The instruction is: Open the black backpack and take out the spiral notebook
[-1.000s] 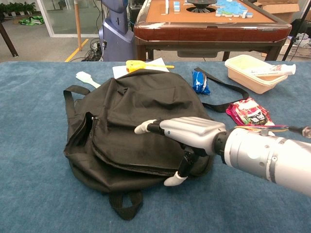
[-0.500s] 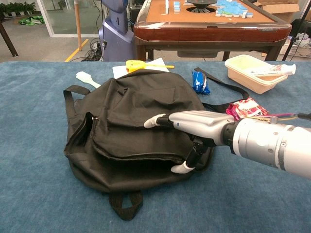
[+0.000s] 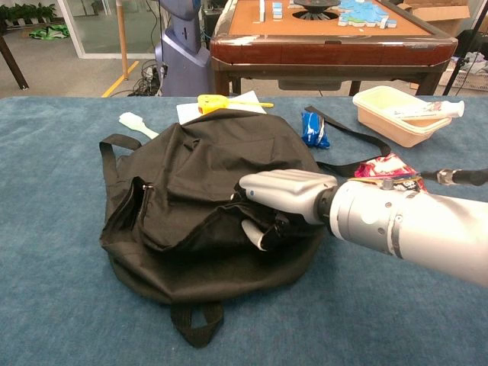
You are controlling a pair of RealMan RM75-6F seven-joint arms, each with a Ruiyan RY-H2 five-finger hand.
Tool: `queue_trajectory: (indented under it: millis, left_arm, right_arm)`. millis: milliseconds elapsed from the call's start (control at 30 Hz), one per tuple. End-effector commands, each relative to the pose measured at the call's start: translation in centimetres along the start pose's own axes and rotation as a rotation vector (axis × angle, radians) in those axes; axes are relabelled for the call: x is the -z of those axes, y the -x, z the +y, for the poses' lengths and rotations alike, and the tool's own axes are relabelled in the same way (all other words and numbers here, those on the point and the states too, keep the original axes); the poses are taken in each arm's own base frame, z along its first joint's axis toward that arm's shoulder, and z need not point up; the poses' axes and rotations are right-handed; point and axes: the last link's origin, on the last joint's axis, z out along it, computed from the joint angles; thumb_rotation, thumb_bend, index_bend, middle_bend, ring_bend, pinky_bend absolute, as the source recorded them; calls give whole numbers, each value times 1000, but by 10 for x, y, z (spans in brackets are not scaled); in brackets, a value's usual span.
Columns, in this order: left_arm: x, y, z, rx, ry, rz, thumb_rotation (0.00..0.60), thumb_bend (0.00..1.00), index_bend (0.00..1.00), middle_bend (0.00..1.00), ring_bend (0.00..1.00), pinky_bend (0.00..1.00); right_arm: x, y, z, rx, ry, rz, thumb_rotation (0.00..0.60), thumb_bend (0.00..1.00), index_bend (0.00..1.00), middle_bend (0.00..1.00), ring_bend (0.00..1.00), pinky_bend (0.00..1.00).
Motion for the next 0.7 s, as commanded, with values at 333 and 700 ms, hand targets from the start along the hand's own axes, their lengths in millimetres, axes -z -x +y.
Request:
queue_trajectory:
  millis: [333, 700]
  left_arm:
    - [-51, -16, 23, 101, 205, 17, 600, 172, 448, 428, 412, 435]
    - [-75, -15, 76, 250, 555, -17, 600, 172, 471, 515, 483, 503]
  right_arm:
    - [-18, -38, 3, -278, 60, 209, 600, 1000, 663, 438, 201, 181]
    - [-39, -70, 14, -515, 147, 421, 600, 1000, 663, 385, 203, 193]
